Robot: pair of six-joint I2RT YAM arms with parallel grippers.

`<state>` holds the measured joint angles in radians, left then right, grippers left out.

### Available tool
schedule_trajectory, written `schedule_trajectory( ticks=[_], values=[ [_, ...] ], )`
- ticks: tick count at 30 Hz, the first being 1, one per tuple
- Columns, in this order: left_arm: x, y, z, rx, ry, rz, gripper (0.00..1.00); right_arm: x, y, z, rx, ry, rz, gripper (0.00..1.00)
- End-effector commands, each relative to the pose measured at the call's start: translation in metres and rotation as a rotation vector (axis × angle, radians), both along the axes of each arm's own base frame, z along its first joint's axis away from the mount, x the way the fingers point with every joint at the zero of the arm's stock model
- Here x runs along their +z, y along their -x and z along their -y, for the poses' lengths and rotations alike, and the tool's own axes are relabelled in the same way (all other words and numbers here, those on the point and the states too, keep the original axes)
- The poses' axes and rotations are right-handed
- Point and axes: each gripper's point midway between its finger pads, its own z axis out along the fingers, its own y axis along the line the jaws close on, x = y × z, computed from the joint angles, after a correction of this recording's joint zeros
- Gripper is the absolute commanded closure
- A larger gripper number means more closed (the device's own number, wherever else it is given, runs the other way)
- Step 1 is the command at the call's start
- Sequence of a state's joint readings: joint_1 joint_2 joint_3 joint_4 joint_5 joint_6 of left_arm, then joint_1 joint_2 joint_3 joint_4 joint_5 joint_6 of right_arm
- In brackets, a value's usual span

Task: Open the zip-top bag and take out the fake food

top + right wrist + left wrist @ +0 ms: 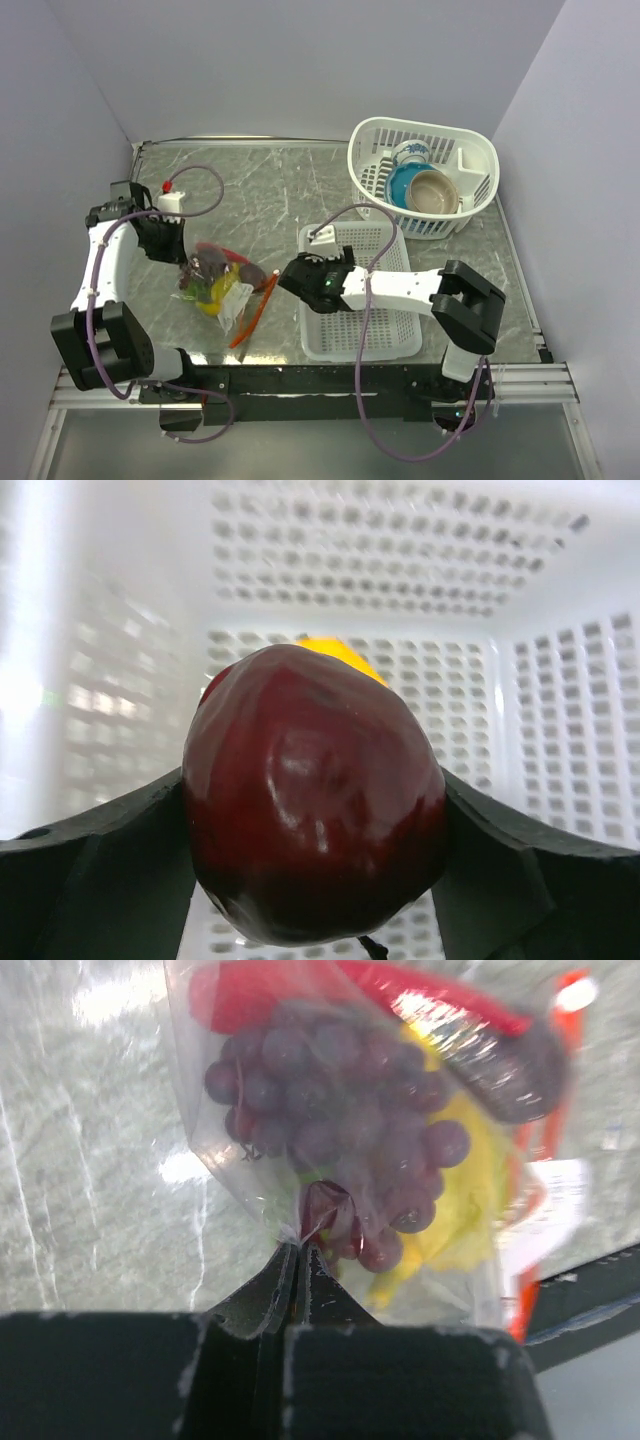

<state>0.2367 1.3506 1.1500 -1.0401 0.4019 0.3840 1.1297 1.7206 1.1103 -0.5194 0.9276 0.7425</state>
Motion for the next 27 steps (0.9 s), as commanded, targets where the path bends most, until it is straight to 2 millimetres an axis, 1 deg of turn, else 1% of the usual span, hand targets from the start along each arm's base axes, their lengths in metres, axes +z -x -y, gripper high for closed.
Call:
schedule_trajectory(
  ticks=[1, 2, 3, 4, 5, 6, 8, 9, 10, 11, 12, 13, 14, 15, 16, 17, 18, 19, 20, 21, 22, 23, 24, 26, 27],
  values=[
    [-0.022, -0.009, -0.021, 0.016, -0.114, 0.013, 0.99, 0.034, -0.006, 0.000, -0.052, -0.072, 0.086, 0.00],
    [-0.029, -0.009, -0.027, 0.025, -0.139, 0.004, 0.99, 0.039, -0.007, -0.002, -0.045, -0.080, 0.092, 0.00],
    [-0.036, -0.011, -0.031, 0.032, -0.162, -0.004, 0.99, 0.052, -0.009, -0.009, -0.034, -0.116, 0.109, 0.00],
    [-0.039, -0.017, -0.043, 0.053, -0.221, 0.010, 0.99, 0.059, -0.009, -0.012, -0.015, -0.115, 0.114, 0.00],
    [-0.045, -0.017, -0.048, 0.060, -0.241, 0.003, 0.99, 0.067, -0.009, -0.015, -0.004, -0.128, 0.124, 0.00],
    [-0.050, -0.019, -0.052, 0.063, -0.258, -0.005, 0.99, 0.080, -0.009, -0.024, 0.013, -0.163, 0.141, 0.00],
    [-0.057, -0.025, -0.067, 0.087, -0.330, 0.005, 0.99, 0.094, -0.002, -0.035, 0.067, -0.168, 0.155, 0.00],
    [-0.061, -0.027, -0.074, 0.097, -0.361, 0.007, 0.99, 0.106, -0.001, -0.043, 0.087, -0.199, 0.171, 0.00],
    [-0.063, -0.028, -0.082, 0.108, -0.402, 0.008, 0.99, 0.111, 0.007, -0.051, 0.129, -0.196, 0.176, 0.00],
    [-0.069, -0.032, -0.082, 0.106, -0.405, 0.019, 0.99, 0.113, 0.012, -0.060, 0.167, -0.210, 0.167, 0.00],
    [-0.074, -0.031, -0.088, 0.114, -0.433, -0.002, 0.99, 0.120, 0.017, -0.074, 0.208, -0.254, 0.178, 0.00],
    [-0.078, -0.030, -0.090, 0.116, -0.442, -0.012, 0.99, 0.121, 0.023, -0.082, 0.256, -0.246, 0.172, 0.02],
    [-0.080, -0.031, -0.091, 0.118, -0.445, -0.012, 0.99, 0.119, 0.036, -0.097, 0.317, -0.264, 0.152, 0.04],
    [-0.082, -0.031, -0.092, 0.119, -0.449, -0.014, 0.99, 0.113, 0.041, -0.111, 0.352, -0.274, 0.141, 0.09],
    [-0.083, -0.031, -0.092, 0.123, -0.448, -0.015, 0.99, 0.106, 0.044, -0.118, 0.377, -0.270, 0.124, 0.12],
    [-0.085, -0.031, -0.090, 0.120, -0.441, -0.016, 0.99, 0.104, 0.047, -0.128, 0.392, -0.284, 0.109, 0.14],
    [-0.085, -0.031, -0.089, 0.122, -0.435, -0.017, 0.99, 0.082, 0.052, -0.139, 0.422, -0.257, 0.056, 0.21],
    [-0.086, -0.029, -0.088, 0.118, -0.430, -0.022, 0.99, 0.075, 0.054, -0.146, 0.428, -0.257, 0.039, 0.24],
    [-0.085, -0.029, -0.087, 0.117, -0.423, -0.020, 0.99, 0.072, 0.059, -0.157, 0.452, -0.260, 0.028, 0.26],
    [-0.086, -0.028, -0.084, 0.111, -0.418, -0.024, 0.99, 0.057, 0.062, -0.168, 0.474, -0.254, 0.010, 0.28],
    [-0.087, -0.026, -0.083, 0.106, -0.415, -0.028, 0.99, 0.050, 0.065, -0.175, 0.493, -0.246, 0.001, 0.28],
    [-0.087, -0.025, -0.083, 0.108, -0.413, -0.029, 0.99, 0.051, 0.067, -0.185, 0.508, -0.259, 0.000, 0.29],
    [-0.085, -0.023, -0.081, 0.104, -0.408, -0.029, 0.99, 0.040, 0.072, -0.195, 0.531, -0.257, -0.018, 0.32],
    [-0.081, -0.022, -0.078, 0.098, -0.405, -0.021, 0.99, 0.031, 0.076, -0.208, 0.551, -0.262, -0.035, 0.35],
    [-0.080, -0.021, -0.078, 0.098, -0.404, -0.019, 0.99, 0.031, 0.077, -0.214, 0.560, -0.283, -0.042, 0.37]
  ],
)
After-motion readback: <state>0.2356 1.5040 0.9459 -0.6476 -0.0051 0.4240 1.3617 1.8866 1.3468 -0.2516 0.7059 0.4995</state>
